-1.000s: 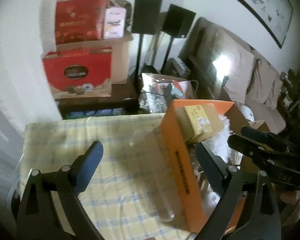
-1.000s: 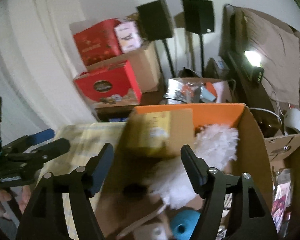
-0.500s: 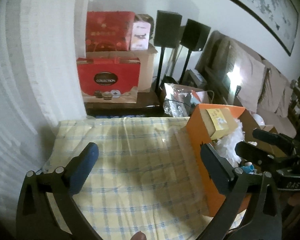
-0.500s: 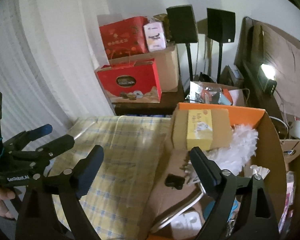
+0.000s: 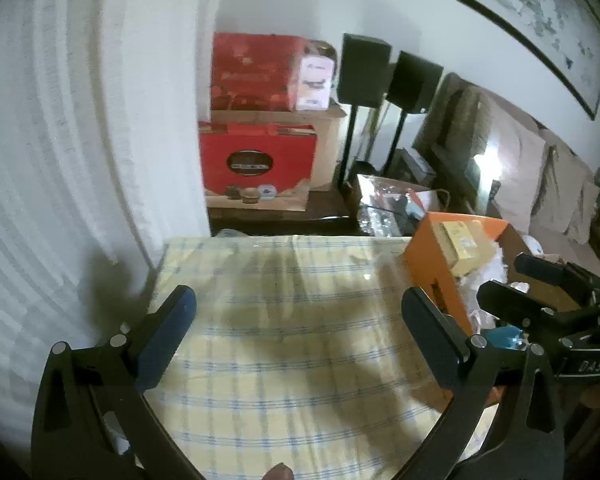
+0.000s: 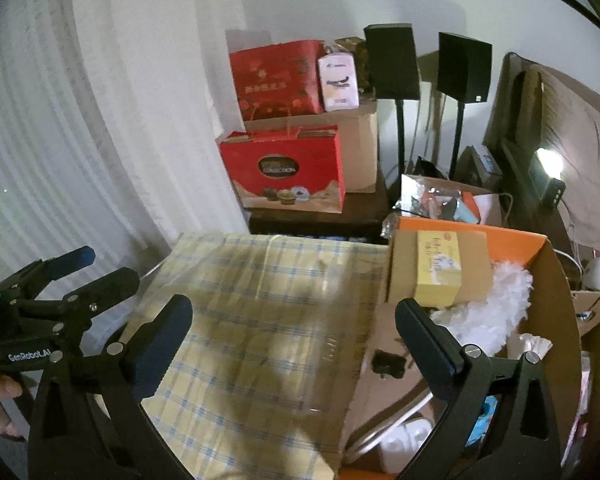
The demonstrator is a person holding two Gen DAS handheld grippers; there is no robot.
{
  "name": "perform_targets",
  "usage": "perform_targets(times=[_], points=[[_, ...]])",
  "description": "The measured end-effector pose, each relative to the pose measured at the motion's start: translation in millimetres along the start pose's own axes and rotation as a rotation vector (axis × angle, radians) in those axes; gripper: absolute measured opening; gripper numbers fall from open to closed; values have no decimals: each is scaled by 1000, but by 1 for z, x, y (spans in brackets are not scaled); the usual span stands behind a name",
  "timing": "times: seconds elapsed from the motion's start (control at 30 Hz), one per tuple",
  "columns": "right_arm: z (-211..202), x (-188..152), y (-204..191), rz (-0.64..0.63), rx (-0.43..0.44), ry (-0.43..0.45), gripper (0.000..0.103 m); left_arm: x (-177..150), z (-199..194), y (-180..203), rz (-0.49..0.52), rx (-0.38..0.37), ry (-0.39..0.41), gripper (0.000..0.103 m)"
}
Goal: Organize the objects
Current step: 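Withdraw both tools and move them toward the clear plastic tray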
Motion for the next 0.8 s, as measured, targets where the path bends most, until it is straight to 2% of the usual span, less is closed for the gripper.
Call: perform_targets(times=[0.3, 0.47, 0.63, 0.73, 0.8], points=[[25, 0, -30, -28, 28, -41, 102, -10, 5, -60, -55, 50, -19, 102], [43, -3, -36, -17, 45, -58, 102, -22, 23, -88, -71, 84, -50, 102], [65, -9, -36, -13, 37, -98, 102, -35, 47, -109, -94, 87, -89, 102], [77, -14, -34, -18, 28, -122, 99, -43, 64, -112, -74, 84, -113, 98], [82, -15, -33, -21, 19, -133, 96, -47, 75, -109, -49, 80, -133, 91]])
Point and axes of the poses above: each gripper's, at about its wrist camera, not at the fingertips, and z roughly the way its jaws point, y to its right, x to its top, the point moved 1 cm from there along z, roughly the way its jaws point, and after that the axes turned 1 degree about -y, right-handed, at the moved point
